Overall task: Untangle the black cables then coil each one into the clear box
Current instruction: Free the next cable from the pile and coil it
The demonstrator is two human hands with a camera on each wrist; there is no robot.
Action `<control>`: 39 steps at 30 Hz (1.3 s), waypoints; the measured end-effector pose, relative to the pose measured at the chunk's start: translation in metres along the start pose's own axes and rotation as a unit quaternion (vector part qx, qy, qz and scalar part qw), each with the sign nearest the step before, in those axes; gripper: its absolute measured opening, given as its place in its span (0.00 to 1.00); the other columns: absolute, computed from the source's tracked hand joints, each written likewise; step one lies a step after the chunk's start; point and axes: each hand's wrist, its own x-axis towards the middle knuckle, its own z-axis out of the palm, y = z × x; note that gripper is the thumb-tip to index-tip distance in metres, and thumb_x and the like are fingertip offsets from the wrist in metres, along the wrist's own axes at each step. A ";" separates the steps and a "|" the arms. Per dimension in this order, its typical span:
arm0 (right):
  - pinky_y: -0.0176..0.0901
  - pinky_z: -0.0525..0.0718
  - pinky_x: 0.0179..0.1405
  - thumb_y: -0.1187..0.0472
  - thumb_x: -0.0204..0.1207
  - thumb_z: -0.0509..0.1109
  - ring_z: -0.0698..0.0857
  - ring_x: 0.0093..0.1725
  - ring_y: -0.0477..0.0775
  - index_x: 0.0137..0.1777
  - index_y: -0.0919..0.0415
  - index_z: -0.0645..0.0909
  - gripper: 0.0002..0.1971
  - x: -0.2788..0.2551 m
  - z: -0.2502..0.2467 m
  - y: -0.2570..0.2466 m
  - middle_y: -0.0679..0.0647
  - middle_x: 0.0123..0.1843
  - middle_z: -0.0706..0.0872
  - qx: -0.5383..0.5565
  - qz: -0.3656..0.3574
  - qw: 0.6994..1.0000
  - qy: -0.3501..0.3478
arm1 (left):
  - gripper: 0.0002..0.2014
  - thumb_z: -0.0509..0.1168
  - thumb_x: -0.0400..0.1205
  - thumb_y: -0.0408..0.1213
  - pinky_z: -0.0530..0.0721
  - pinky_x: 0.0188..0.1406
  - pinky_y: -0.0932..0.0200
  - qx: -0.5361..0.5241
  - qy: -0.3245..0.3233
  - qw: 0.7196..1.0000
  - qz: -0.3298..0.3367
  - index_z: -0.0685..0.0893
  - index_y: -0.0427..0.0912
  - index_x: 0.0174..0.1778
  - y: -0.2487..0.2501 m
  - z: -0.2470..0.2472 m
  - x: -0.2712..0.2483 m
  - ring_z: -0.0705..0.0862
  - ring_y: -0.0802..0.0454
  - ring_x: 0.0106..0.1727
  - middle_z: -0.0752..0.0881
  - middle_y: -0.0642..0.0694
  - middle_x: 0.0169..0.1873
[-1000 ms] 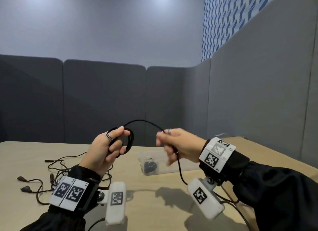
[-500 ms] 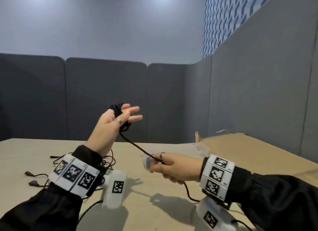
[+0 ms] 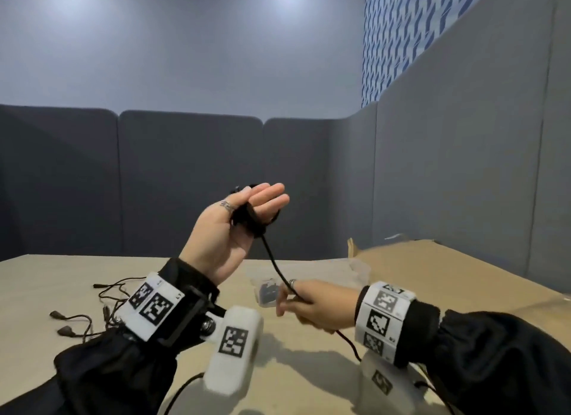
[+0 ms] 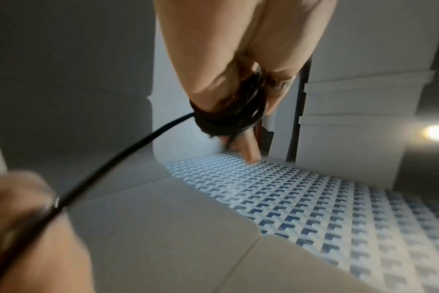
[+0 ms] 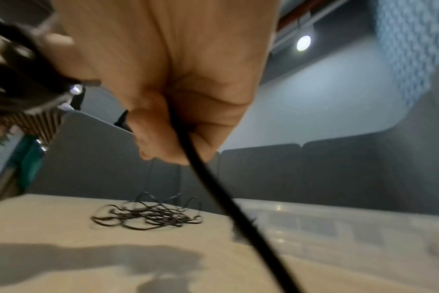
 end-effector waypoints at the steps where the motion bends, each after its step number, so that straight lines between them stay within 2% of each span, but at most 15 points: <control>1: 0.36 0.73 0.20 0.56 0.85 0.56 0.69 0.24 0.46 0.50 0.54 0.72 0.05 -0.004 0.005 -0.001 0.49 0.30 0.71 0.023 0.002 1.000 -0.018 | 0.10 0.53 0.86 0.31 0.85 0.55 0.57 0.067 0.021 0.997 0.028 0.80 0.34 0.53 -0.003 -0.004 0.007 0.90 0.47 0.48 0.90 0.41 0.49; 3: 0.33 0.72 0.20 0.55 0.84 0.58 0.70 0.23 0.44 0.46 0.53 0.70 0.06 -0.012 0.002 -0.005 0.48 0.30 0.71 0.035 -0.005 0.999 -0.003 | 0.06 0.55 0.87 0.31 0.80 0.63 0.54 0.324 0.035 0.942 0.076 0.77 0.41 0.54 -0.012 -0.018 0.013 0.89 0.49 0.54 0.88 0.44 0.53; 6: 0.25 0.72 0.26 0.57 0.83 0.61 0.76 0.23 0.37 0.49 0.53 0.79 0.05 -0.016 -0.027 0.001 0.42 0.31 0.75 -0.032 -0.032 0.991 0.123 | 0.09 0.58 0.85 0.43 0.82 0.52 0.54 0.678 -0.044 0.732 0.060 0.77 0.42 0.48 -0.021 -0.036 0.009 0.88 0.53 0.44 0.89 0.48 0.41; 7: 0.24 0.73 0.32 0.57 0.83 0.63 0.78 0.28 0.33 0.49 0.53 0.82 0.07 -0.017 -0.040 0.008 0.40 0.34 0.78 -0.059 -0.037 0.983 0.169 | 0.14 0.59 0.84 0.48 0.84 0.45 0.55 0.708 -0.077 0.702 0.004 0.77 0.40 0.47 -0.021 -0.038 0.007 0.87 0.53 0.36 0.88 0.47 0.36; 9: 0.32 0.79 0.45 0.51 0.82 0.63 0.80 0.37 0.33 0.44 0.44 0.83 0.08 -0.020 -0.059 0.023 0.36 0.37 0.84 -0.087 -0.022 0.972 0.216 | 0.22 0.65 0.80 0.54 0.81 0.29 0.60 0.656 -0.127 0.733 -0.127 0.80 0.34 0.45 -0.017 -0.038 0.001 0.82 0.49 0.26 0.87 0.46 0.27; 11: 0.42 0.78 0.41 0.43 0.80 0.61 0.78 0.32 0.36 0.37 0.40 0.78 0.12 -0.024 -0.064 0.040 0.33 0.29 0.82 -0.119 0.015 0.967 0.223 | 0.19 0.73 0.72 0.48 0.74 0.19 0.64 0.513 -0.151 0.822 -0.194 0.83 0.32 0.39 -0.011 -0.036 -0.006 0.74 0.46 0.19 0.80 0.44 0.17; 16: 0.41 0.77 0.34 0.38 0.81 0.54 0.73 0.29 0.45 0.38 0.46 0.75 0.18 -0.021 -0.027 0.046 0.44 0.29 0.73 -0.017 0.004 0.983 0.182 | 0.10 0.79 0.59 0.35 0.82 0.30 0.63 0.057 -0.057 0.990 -0.118 0.88 0.38 0.32 -0.009 -0.019 -0.008 0.73 0.57 0.13 0.75 0.50 0.14; 21: 0.39 0.73 0.24 0.58 0.87 0.53 0.67 0.25 0.48 0.47 0.51 0.68 0.06 -0.021 0.029 0.018 0.51 0.30 0.67 0.183 0.031 0.981 -0.051 | 0.11 0.58 0.83 0.31 0.88 0.47 0.61 -0.203 0.092 0.974 0.024 0.80 0.32 0.58 -0.015 -0.010 0.019 0.91 0.53 0.43 0.90 0.42 0.47; 25: 0.40 0.77 0.18 0.57 0.86 0.54 0.68 0.25 0.48 0.56 0.50 0.68 0.04 -0.033 0.026 -0.003 0.51 0.31 0.67 0.129 -0.010 0.989 -0.069 | 0.12 0.51 0.88 0.31 0.80 0.59 0.56 0.124 0.094 0.986 0.057 0.78 0.34 0.60 -0.029 -0.019 0.033 0.87 0.47 0.57 0.86 0.41 0.58; 27: 0.32 0.73 0.16 0.56 0.86 0.55 0.70 0.24 0.44 0.60 0.53 0.72 0.08 -0.039 0.011 -0.013 0.48 0.31 0.68 0.063 -0.031 0.997 -0.041 | 0.12 0.53 0.87 0.37 0.79 0.60 0.50 0.372 0.027 0.926 0.066 0.80 0.39 0.47 -0.040 -0.025 0.028 0.88 0.45 0.52 0.89 0.41 0.47; 30: 0.25 0.72 0.28 0.60 0.85 0.58 0.77 0.27 0.34 0.56 0.61 0.81 0.11 -0.042 -0.027 -0.015 0.40 0.28 0.75 -0.040 -0.063 0.994 0.086 | 0.34 0.52 0.74 0.69 0.79 0.46 0.56 0.636 -0.088 0.767 0.001 0.80 0.36 0.37 -0.049 -0.039 0.017 0.86 0.52 0.36 0.88 0.46 0.31; 31: 0.24 0.72 0.34 0.60 0.84 0.60 0.79 0.31 0.31 0.54 0.59 0.83 0.10 -0.041 -0.042 -0.011 0.35 0.28 0.79 -0.068 -0.063 0.986 0.137 | 0.40 0.50 0.69 0.75 0.77 0.41 0.58 0.634 -0.114 0.762 -0.064 0.80 0.36 0.37 -0.048 -0.041 0.012 0.84 0.52 0.31 0.87 0.45 0.28; 34: 0.39 0.80 0.48 0.59 0.84 0.60 0.84 0.43 0.46 0.51 0.50 0.82 0.09 -0.035 -0.071 0.021 0.40 0.43 0.87 -0.097 -0.020 0.969 0.226 | 0.37 0.64 0.64 0.74 0.75 0.31 0.62 0.414 -0.165 0.874 -0.193 0.83 0.37 0.37 -0.038 -0.042 -0.007 0.73 0.51 0.17 0.77 0.43 0.18; 36: 0.53 0.82 0.52 0.58 0.83 0.57 0.84 0.45 0.59 0.48 0.42 0.76 0.09 -0.030 -0.071 0.047 0.51 0.47 0.87 -0.126 0.045 0.962 0.237 | 0.26 0.80 0.58 0.58 0.76 0.23 0.65 0.261 -0.150 0.936 -0.185 0.81 0.37 0.29 -0.028 -0.035 -0.018 0.66 0.56 0.10 0.69 0.48 0.13; 39: 0.59 0.74 0.66 0.56 0.85 0.53 0.79 0.43 0.55 0.44 0.43 0.71 0.10 -0.024 -0.045 0.060 0.53 0.44 0.83 -0.160 0.104 0.971 0.142 | 0.20 0.86 0.50 0.43 0.81 0.25 0.65 0.052 -0.084 0.987 -0.129 0.81 0.41 0.26 -0.019 -0.017 -0.023 0.70 0.57 0.11 0.72 0.50 0.16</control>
